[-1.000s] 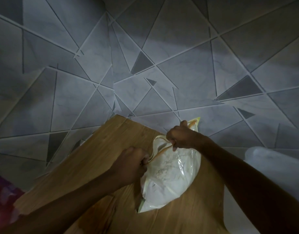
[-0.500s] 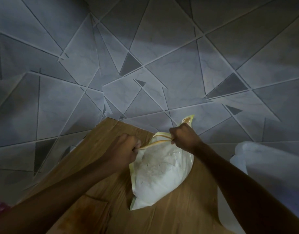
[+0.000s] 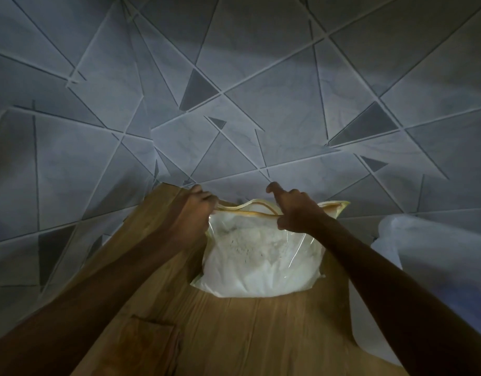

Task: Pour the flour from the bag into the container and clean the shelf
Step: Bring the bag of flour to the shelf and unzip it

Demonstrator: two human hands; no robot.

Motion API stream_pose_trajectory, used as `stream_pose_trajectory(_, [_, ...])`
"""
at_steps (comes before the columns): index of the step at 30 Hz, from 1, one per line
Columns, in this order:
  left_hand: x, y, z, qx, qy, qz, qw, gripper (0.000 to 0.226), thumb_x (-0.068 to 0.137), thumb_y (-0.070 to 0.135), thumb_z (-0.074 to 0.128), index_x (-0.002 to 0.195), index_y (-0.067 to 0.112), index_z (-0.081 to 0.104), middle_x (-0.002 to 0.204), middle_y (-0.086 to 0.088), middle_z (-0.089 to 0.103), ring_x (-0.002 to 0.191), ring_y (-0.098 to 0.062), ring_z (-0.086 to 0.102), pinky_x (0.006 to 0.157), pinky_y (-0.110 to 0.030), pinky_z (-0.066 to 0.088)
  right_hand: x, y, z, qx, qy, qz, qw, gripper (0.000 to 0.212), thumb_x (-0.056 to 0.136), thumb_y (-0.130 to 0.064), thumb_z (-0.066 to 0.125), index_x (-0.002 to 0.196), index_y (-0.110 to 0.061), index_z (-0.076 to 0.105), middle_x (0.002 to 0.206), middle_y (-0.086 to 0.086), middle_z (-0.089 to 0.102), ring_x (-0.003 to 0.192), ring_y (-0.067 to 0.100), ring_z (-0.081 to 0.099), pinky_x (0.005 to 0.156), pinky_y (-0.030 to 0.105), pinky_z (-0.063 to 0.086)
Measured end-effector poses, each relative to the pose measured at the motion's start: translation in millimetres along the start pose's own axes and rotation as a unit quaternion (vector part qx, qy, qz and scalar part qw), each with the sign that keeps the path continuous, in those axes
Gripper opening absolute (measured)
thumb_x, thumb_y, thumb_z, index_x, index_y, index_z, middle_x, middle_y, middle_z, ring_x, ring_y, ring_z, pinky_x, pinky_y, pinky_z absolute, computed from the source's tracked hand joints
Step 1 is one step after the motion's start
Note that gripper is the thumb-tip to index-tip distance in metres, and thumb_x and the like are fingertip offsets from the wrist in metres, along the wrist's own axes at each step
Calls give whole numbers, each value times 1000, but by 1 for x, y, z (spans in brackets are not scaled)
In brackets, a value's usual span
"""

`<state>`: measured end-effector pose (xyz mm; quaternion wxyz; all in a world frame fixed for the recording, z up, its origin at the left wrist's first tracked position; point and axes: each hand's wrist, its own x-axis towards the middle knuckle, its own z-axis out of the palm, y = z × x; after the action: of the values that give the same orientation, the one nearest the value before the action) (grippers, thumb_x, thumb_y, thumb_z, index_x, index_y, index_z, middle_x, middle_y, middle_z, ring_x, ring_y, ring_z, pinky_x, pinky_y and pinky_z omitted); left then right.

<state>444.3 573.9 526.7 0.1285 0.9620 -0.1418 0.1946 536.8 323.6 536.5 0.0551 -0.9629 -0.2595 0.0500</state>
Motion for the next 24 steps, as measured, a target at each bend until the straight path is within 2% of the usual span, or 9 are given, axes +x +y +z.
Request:
stream_pose_trajectory(1, [2,2,-3,2,-43,-8,999,29,72,5,42,74,-3,69,76,-19,67,71,-34,64,65,-35,52,3,1,0,4,-21,-16,1000,80,67,-23,75,136,-30,35,109,16,65,96,39,65,83,46,57])
stream_pose_trajectory(3, [-2,-1,-6,21,-27,28,999,32,74,21,43,75,4,69,76,-12,69,72,-30,64,62,-36,56,10,0,-4,-9,-64,-57,996,81,69,-18,78,143,-24,45,127,16,63,110,39,63,94,43,54])
stream_pose_trajectory(5, [-6,-8,-6,22,-32,51,998,31,73,28,49,78,7,72,77,-9,72,74,-29,68,63,-36,57,17,1,-4,-35,-54,-106,992,72,62,-7,87,129,-4,63,123,18,67,104,40,66,87,40,55])
stream_pose_trajectory(7, [-12,-12,-5,0,-11,52,999,32,76,25,48,76,4,72,76,-11,73,73,-29,69,64,-31,55,22,-5,-8,-18,-106,-112,988,60,55,-5,92,111,3,71,111,19,71,93,40,69,77,37,56])
stream_pose_trajectory(10, [-18,-13,-2,-26,19,53,998,29,75,20,48,75,3,71,73,-11,70,72,-28,66,65,-27,46,30,-10,-7,30,-97,-88,991,72,66,-17,90,130,-12,59,127,8,63,111,27,60,87,27,44])
stream_pose_trajectory(14, [-20,-18,1,-31,52,55,997,16,63,-4,71,78,1,72,75,-12,69,79,-23,60,67,-25,41,41,-22,-3,113,-112,-93,983,110,54,-33,97,147,-31,38,144,-1,51,125,18,49,101,30,42])
stream_pose_trajectory(16, [-21,-20,3,-41,51,62,996,22,59,-9,70,79,1,72,75,-12,68,82,-19,54,66,-25,41,45,-30,-2,104,-120,-92,983,105,56,-29,97,145,-31,42,143,-2,53,119,14,51,96,27,42])
stream_pose_trajectory(19, [-24,-18,3,-44,36,50,997,34,53,-17,75,83,-1,72,77,-13,69,77,-27,64,65,-22,42,47,-38,-1,89,-126,-73,985,91,61,-22,95,139,-26,49,140,4,57,106,20,63,90,32,53])
stream_pose_trajectory(24, [-30,-19,5,-47,38,31,998,34,56,-13,79,87,1,74,81,-12,71,77,-27,67,68,-23,44,47,-34,17,51,-112,-49,991,74,61,-41,90,128,-30,61,125,3,65,104,23,62,92,35,52])
